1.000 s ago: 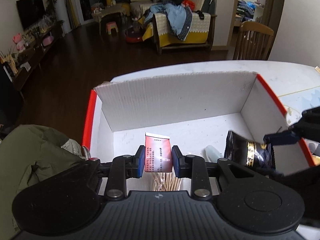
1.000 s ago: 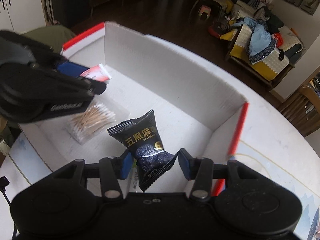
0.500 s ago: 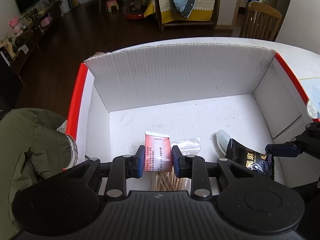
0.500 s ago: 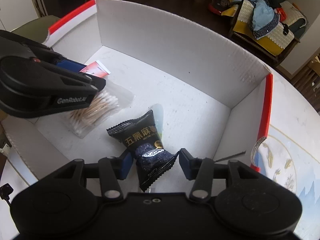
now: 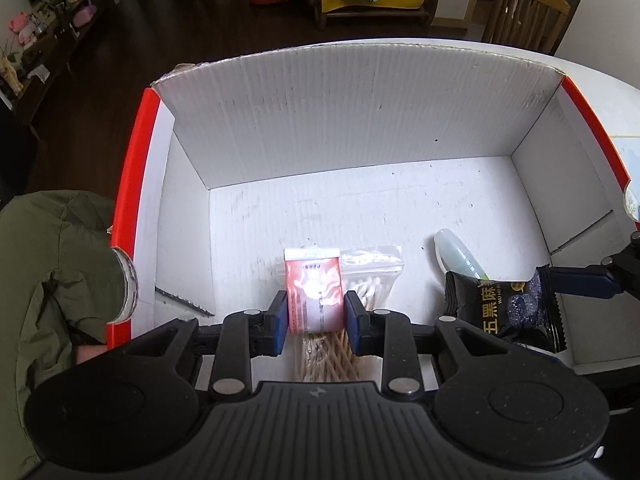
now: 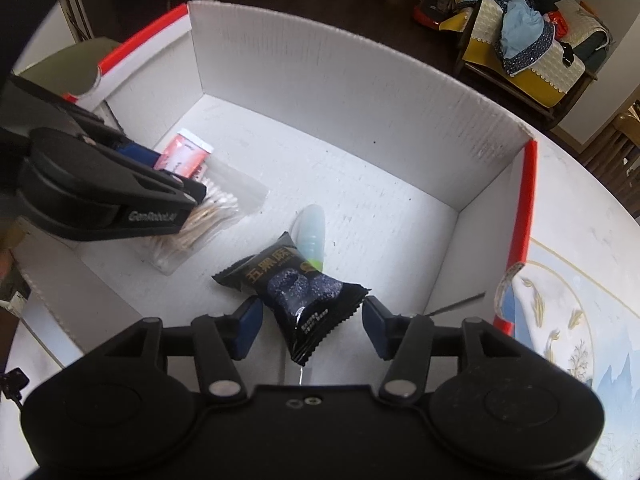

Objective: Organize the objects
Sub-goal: 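Carry the pink box and black packet into the red box and release, then withdraw both tools from the box back toward the table items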

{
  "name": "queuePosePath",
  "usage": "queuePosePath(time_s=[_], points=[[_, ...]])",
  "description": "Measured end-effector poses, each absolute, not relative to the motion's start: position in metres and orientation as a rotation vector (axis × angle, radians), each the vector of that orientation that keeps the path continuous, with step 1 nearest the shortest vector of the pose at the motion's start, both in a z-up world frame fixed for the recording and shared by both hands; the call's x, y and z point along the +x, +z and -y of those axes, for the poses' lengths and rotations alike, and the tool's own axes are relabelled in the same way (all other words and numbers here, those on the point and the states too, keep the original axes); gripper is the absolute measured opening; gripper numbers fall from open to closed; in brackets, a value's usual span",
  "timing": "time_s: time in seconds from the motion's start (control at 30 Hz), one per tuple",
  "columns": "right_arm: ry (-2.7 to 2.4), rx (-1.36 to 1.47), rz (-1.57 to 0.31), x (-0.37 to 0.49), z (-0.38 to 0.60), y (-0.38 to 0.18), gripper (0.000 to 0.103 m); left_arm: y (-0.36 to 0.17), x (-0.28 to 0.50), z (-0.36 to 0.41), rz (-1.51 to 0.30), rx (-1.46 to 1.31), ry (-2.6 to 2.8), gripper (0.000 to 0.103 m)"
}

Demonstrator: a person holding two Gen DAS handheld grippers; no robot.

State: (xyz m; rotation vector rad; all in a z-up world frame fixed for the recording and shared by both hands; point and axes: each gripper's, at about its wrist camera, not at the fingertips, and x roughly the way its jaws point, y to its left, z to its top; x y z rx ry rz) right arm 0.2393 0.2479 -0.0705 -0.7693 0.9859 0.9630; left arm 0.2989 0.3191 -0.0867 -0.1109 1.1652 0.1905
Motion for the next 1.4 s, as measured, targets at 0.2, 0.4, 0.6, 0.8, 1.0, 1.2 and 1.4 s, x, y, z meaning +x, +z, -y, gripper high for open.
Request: queuePosePath(time_s=[0.2,0.4,0.6,0.8,1.0,1.2,1.4], points=[[0.992,-0.723,-0.961,0.239,-0.237,-0.054,0.061,-0.079,0.293,-0.318,-1.131,-0.133,0.171,0.053],[1.04,-0.681,-0.924,0.236,-0.222,-0.032,0.063,-0.062,0.284,-0.315,-1.076,-0.132,0.181,0.055],[1.077,-0.622,-0.884,0.232,-0.202,-0.006,0.065,-0.041,0.269,-0.312,-1.012,-0.15,0.197,0.056],[1.117,-0.569,-0.839,0.227,-0.178,0.019,0.065,-0.021,0.249,-0.296,-0.95,-0.136,0.187,0.056],[1.159,-0.531,-0.796,0.222,-0.153,0.039,0.066,0.0,0.224,-0.271,-0.884,-0.15,0.173,0.056],[1.202,-0.491,-0.749,0.218,-0.124,0.055,0.071,0.016,0.197,-0.244,-0.84,-0.136,0.174,0.065],[1.253,-0.434,-0.723,0.218,-0.092,0.069,0.084,0.027,0.17,-0.223,-0.811,-0.166,0.182,0.069]])
